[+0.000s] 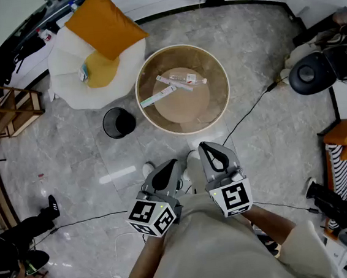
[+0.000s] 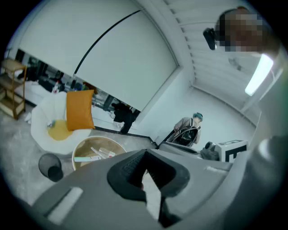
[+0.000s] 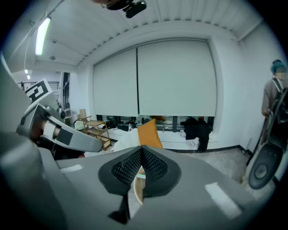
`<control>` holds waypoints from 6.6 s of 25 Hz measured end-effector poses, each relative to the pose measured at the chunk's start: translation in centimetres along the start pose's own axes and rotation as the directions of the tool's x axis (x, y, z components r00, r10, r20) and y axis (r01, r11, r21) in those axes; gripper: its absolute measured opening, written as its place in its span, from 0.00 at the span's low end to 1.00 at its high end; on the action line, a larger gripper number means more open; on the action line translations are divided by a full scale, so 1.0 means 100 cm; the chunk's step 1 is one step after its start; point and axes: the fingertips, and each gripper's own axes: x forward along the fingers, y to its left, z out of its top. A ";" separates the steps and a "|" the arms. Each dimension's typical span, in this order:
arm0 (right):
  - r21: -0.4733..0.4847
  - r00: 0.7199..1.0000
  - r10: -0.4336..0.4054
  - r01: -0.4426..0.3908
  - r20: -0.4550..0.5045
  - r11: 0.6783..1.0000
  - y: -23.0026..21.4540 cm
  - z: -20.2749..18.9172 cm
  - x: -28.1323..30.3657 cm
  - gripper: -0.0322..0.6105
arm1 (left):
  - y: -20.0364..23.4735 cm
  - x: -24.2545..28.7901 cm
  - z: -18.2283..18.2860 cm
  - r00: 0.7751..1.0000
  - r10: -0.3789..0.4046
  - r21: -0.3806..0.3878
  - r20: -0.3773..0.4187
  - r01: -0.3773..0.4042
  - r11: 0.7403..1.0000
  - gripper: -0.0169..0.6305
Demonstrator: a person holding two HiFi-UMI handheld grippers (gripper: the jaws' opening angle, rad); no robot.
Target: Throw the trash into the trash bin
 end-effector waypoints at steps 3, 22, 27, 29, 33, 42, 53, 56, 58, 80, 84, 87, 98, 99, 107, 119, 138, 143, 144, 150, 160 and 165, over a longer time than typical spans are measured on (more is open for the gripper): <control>-0.017 0.997 -0.054 0.055 0.058 0.998 0.000 -0.008 -0.038 0.09 | -0.044 -0.001 -0.017 1.000 -0.001 0.205 -0.014 0.004 0.979 0.03; 0.149 0.980 -0.200 0.200 -0.020 0.968 0.102 -0.061 -0.099 0.09 | -0.015 -0.095 -0.066 0.996 0.000 0.457 -0.092 0.042 0.888 0.03; 0.102 0.998 -0.066 0.066 -0.002 0.993 0.058 -0.068 -0.097 0.08 | -0.037 -0.057 -0.065 0.996 0.037 0.509 -0.084 0.011 0.861 0.03; 0.088 1.000 0.007 -0.009 0.016 0.996 0.039 -0.070 -0.094 0.08 | -0.044 -0.042 -0.060 0.996 0.073 0.501 -0.058 -0.034 0.865 0.03; 0.060 0.998 0.039 -0.041 0.045 0.997 -0.005 -0.071 -0.082 0.08 | -0.029 -0.024 -0.047 0.977 0.212 0.451 0.012 -0.195 0.871 0.03; -0.047 0.998 0.064 -0.065 -0.020 0.997 -0.052 -0.048 -0.015 0.08 | 0.015 0.026 -0.022 0.966 0.256 0.323 -0.027 -0.234 0.917 0.03; -0.090 0.972 0.113 -0.133 -0.205 0.987 -0.048 -0.044 0.144 0.09 | 0.138 0.096 0.031 0.975 0.179 0.268 -0.134 -0.138 0.954 0.03; -0.111 0.968 0.087 -0.115 -0.235 0.987 -0.063 -0.052 0.187 0.17 | 0.167 0.122 0.033 0.973 0.161 0.251 -0.165 -0.117 0.961 0.03; -0.137 0.960 0.078 -0.118 -0.271 0.984 -0.072 -0.068 0.214 0.19 | 0.184 0.137 0.028 0.966 0.171 0.228 -0.194 -0.125 0.966 0.03; -0.262 0.882 0.106 -0.249 -0.460 0.932 -0.158 -0.262 0.346 0.27 | 0.281 0.251 -0.093 0.899 0.358 0.142 -0.252 -0.332 0.933 0.03; -0.266 0.858 0.091 -0.255 -0.505 0.930 -0.169 -0.300 0.357 0.30 | 0.284 0.267 -0.112 0.895 0.355 0.108 -0.269 -0.339 0.935 0.03; -0.283 0.846 0.072 -0.255 -0.529 0.925 -0.175 -0.323 0.362 0.30 | 0.287 0.274 -0.119 0.894 0.359 0.107 -0.270 -0.342 0.933 0.03; -0.352 0.818 -0.002 -0.245 -0.575 0.903 -0.197 -0.391 0.395 0.30 | 0.313 0.292 -0.148 0.887 0.363 0.085 -0.285 -0.353 0.932 0.03; -0.357 0.817 -0.005 -0.247 -0.577 0.901 -0.198 -0.395 0.397 0.30 | 0.315 0.293 -0.149 0.887 0.363 0.085 -0.286 -0.354 0.931 0.03; -0.453 0.821 -0.080 -0.228 -0.565 0.862 -0.210 -0.414 0.412 0.26 | 0.326 0.296 -0.162 0.886 0.367 0.061 -0.284 -0.365 0.929 0.03; -0.586 0.830 -0.172 -0.214 -0.531 0.781 -0.222 -0.405 0.416 0.11 | 0.325 0.289 -0.167 0.896 0.336 0.033 -0.291 -0.342 0.939 0.03; -0.466 0.847 -0.071 -0.219 -0.528 0.857 -0.177 -0.370 0.398 0.10 | 0.339 0.266 -0.160 0.913 0.319 -0.054 -0.253 -0.343 0.938 0.03; -0.446 0.848 -0.030 -0.247 -0.528 0.860 -0.150 -0.358 0.395 0.10 | 0.347 0.251 -0.158 0.912 0.335 -0.036 -0.239 -0.353 0.935 0.03; -0.443 0.849 -0.021 -0.254 -0.528 0.860 -0.143 -0.355 0.396 0.10 | 0.349 0.248 -0.158 0.912 0.335 -0.039 -0.238 -0.353 0.935 0.03; -0.442 0.844 0.033 -0.313 -0.535 0.841 -0.102 -0.352 0.402 0.10 | 0.362 0.229 -0.162 0.909 0.343 -0.064 -0.236 -0.367 0.928 0.03; -0.431 0.826 0.112 -0.398 -0.552 0.810 -0.029 -0.346 0.417 0.10 | 0.403 0.186 -0.167 0.879 0.416 -0.083 -0.232 -0.444 0.892 0.03; -0.425 0.808 0.166 -0.458 -0.566 0.780 0.014 -0.341 0.426 0.10 | 0.427 0.158 -0.172 0.860 0.457 -0.139 -0.227 -0.493 0.859 0.03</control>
